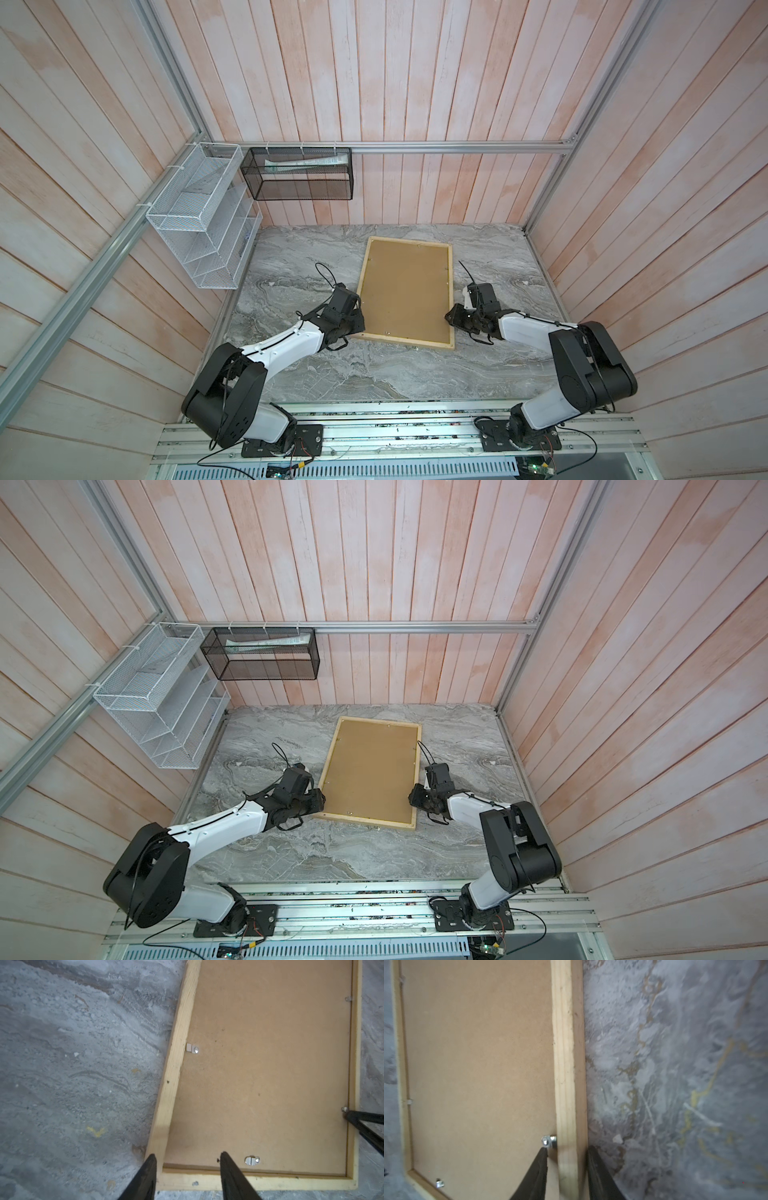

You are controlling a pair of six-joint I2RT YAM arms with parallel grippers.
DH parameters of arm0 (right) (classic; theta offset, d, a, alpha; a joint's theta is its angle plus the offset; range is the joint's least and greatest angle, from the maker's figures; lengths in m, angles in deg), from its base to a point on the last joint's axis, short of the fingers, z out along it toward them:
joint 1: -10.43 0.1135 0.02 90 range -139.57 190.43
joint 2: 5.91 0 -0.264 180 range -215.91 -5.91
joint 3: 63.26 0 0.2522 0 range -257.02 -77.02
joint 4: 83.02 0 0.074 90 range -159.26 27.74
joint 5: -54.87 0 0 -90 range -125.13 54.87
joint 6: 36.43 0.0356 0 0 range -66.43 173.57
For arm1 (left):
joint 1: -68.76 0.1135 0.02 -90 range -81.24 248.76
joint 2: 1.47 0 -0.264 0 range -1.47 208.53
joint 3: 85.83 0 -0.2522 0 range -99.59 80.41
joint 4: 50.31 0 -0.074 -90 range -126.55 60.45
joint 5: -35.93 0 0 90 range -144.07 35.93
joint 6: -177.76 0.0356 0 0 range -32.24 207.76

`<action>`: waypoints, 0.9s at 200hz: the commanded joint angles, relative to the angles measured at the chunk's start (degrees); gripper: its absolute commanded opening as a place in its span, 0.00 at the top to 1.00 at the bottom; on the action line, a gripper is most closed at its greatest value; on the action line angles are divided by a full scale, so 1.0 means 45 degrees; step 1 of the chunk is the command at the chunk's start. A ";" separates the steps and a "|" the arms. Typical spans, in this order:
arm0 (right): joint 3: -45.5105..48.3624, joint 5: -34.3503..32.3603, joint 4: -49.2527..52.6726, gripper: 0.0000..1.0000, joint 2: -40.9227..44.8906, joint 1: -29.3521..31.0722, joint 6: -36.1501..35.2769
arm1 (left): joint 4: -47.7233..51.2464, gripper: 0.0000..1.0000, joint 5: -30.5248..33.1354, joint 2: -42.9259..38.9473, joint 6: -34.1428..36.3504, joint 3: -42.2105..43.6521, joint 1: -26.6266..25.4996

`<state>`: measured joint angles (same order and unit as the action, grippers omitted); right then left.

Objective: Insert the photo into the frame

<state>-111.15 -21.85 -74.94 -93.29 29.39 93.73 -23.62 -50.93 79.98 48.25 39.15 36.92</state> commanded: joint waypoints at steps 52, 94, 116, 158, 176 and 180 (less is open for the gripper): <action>0.0207 0.1032 -0.3533 0.67 -0.0479 0.3263 0.3341 | 0.0109 0.44 0.1949 -0.1657 -0.2695 0.1262 -0.0816; -0.0052 0.0049 -0.2526 0.67 0.0812 0.3241 0.2533 | 0.0550 0.43 0.1982 -0.1738 -0.2855 0.1350 -0.0836; -0.0262 -0.0401 -0.1807 0.67 0.1330 0.3243 0.2003 | 0.0593 0.43 0.1978 -0.1456 -0.3054 0.1376 -0.0880; -0.0023 -0.0617 -0.1762 0.67 0.1726 0.3132 0.1886 | 0.0675 0.43 0.2001 -0.0824 -0.3154 0.1207 -0.0932; 0.0024 -0.0474 -0.1840 0.67 0.1597 0.3129 0.1851 | 0.0663 0.43 0.1960 -0.0589 -0.3193 0.1160 -0.0953; 0.0044 -0.0420 -0.1878 0.67 0.1542 0.3130 0.1838 | 0.0672 0.43 0.1959 -0.0536 -0.3193 0.1145 -0.0953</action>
<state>-111.26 -23.28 -84.57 -86.05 43.70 103.22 -21.79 -43.07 76.26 34.61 44.33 32.99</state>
